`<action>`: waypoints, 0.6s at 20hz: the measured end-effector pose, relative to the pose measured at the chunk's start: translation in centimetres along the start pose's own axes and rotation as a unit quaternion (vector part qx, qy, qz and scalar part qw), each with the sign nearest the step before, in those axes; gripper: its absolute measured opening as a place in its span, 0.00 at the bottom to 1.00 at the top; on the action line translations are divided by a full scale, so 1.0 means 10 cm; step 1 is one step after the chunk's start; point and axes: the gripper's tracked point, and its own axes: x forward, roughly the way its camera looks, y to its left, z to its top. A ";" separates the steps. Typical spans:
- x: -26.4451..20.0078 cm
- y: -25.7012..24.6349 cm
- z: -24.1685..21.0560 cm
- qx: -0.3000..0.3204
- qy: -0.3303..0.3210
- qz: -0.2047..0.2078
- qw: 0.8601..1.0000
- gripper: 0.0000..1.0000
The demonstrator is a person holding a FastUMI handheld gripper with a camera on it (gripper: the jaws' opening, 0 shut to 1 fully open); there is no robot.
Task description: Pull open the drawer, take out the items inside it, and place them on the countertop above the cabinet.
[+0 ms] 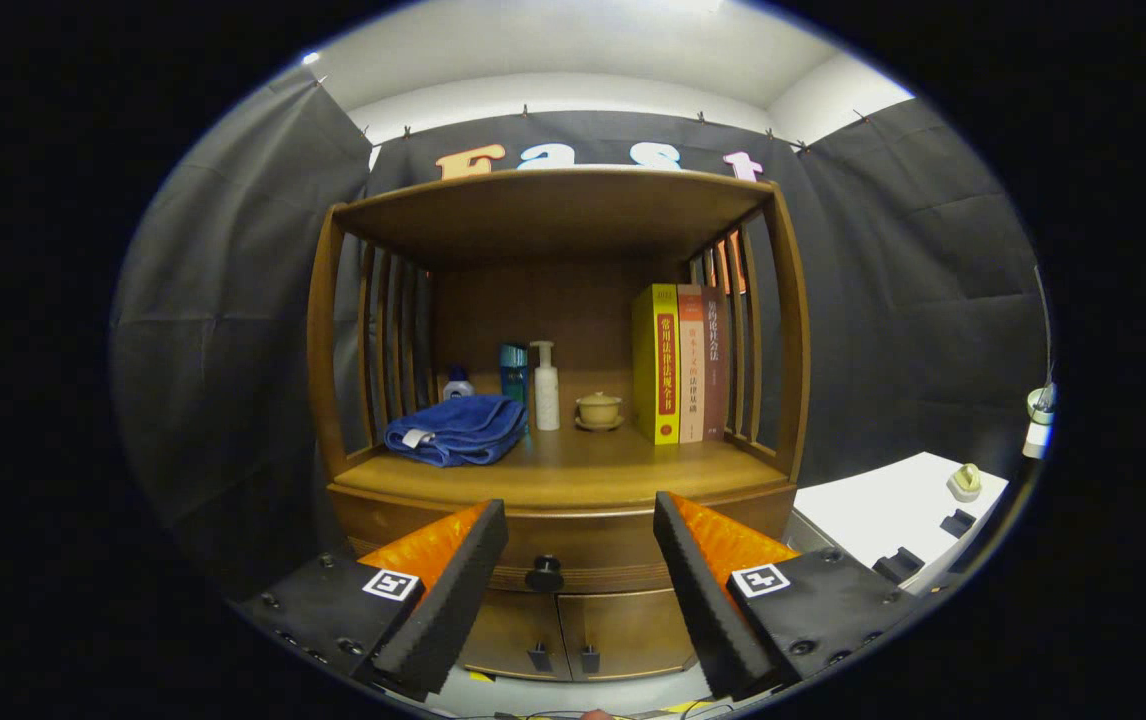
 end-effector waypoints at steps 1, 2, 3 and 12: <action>0.04 0.01 -0.08 -0.001 0.007 0.001 1.000 0.98; 0.08 0.03 -0.17 -0.001 0.015 0.001 1.000 0.98; 0.13 0.06 -0.26 -0.001 0.024 0.002 1.000 0.98; 0.67 0.28 -0.98 0.000 0.094 0.013 0.995 0.98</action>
